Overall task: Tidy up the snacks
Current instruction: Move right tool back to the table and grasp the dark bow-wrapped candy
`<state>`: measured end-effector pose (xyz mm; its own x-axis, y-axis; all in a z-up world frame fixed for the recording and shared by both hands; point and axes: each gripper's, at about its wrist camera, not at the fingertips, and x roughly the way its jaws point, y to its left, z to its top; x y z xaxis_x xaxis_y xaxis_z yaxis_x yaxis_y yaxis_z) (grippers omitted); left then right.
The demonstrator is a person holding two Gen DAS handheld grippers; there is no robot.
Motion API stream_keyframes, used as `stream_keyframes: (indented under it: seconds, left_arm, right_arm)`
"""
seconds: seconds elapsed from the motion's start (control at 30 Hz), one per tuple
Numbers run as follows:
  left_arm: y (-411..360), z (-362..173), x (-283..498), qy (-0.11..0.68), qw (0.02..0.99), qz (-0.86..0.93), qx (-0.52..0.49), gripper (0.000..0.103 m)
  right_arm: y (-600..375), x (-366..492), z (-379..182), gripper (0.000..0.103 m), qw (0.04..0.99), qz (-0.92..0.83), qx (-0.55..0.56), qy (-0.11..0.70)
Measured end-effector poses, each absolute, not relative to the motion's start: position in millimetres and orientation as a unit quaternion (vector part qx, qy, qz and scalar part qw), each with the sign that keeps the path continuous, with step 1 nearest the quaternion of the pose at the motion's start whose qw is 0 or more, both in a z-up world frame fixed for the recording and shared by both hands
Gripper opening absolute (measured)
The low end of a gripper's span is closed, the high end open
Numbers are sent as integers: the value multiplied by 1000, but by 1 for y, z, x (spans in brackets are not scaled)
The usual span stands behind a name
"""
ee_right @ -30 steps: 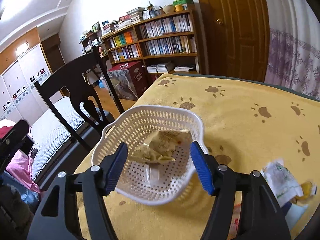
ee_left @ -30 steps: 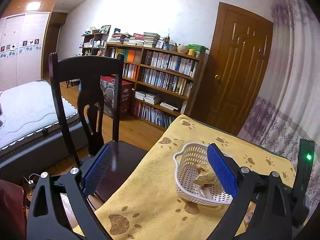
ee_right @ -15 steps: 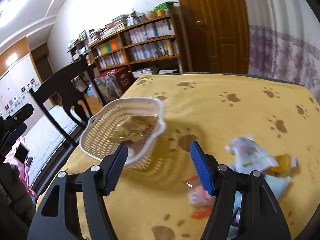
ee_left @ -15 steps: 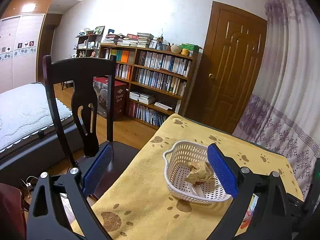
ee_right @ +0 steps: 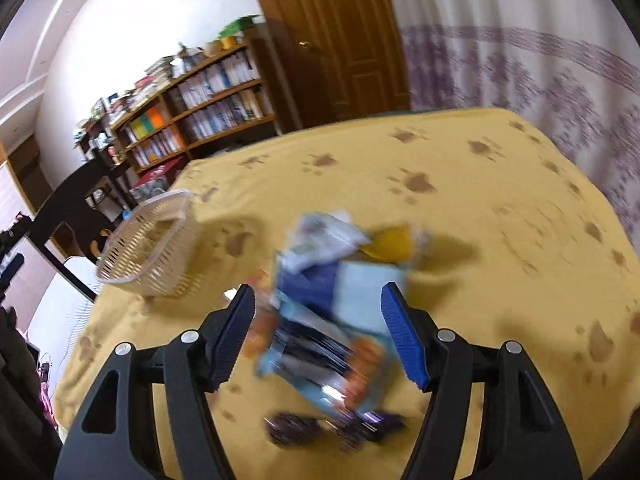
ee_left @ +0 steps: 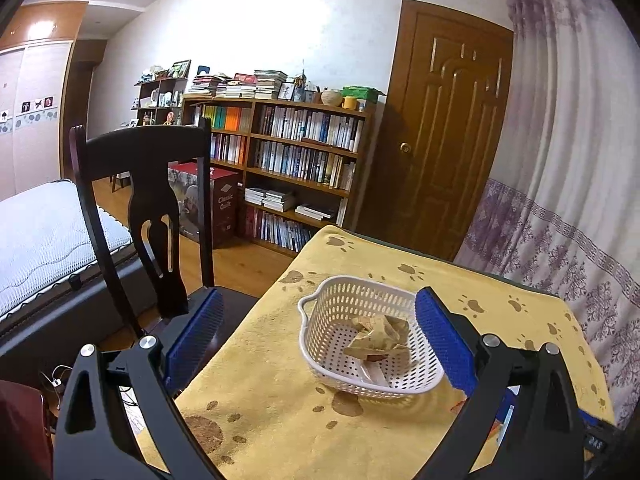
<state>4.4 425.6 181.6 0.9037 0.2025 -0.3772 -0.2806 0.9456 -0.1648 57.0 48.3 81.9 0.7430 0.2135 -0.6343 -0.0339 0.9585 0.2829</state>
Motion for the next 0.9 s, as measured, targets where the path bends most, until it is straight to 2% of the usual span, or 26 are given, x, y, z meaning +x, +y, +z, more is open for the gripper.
stream_keyframes:
  seconds: [0.33,0.43,0.57,0.9]
  left_arm:
    - [407,184,1,178,974,113,-88,98]
    - [406,185,-1,176,974,112,-88,98]
    - [406,186,-1,176,974,112,-88,98]
    - [408,185,0,177,973,113,-94,98]
  right_arm:
    - [27,18,40,66,896,75,175,401]
    - [39,8,35,66,893,85,169,408]
    - [53,0,35,73,891,98,167,411]
    - [89,4,18,73,883,108,135,436]
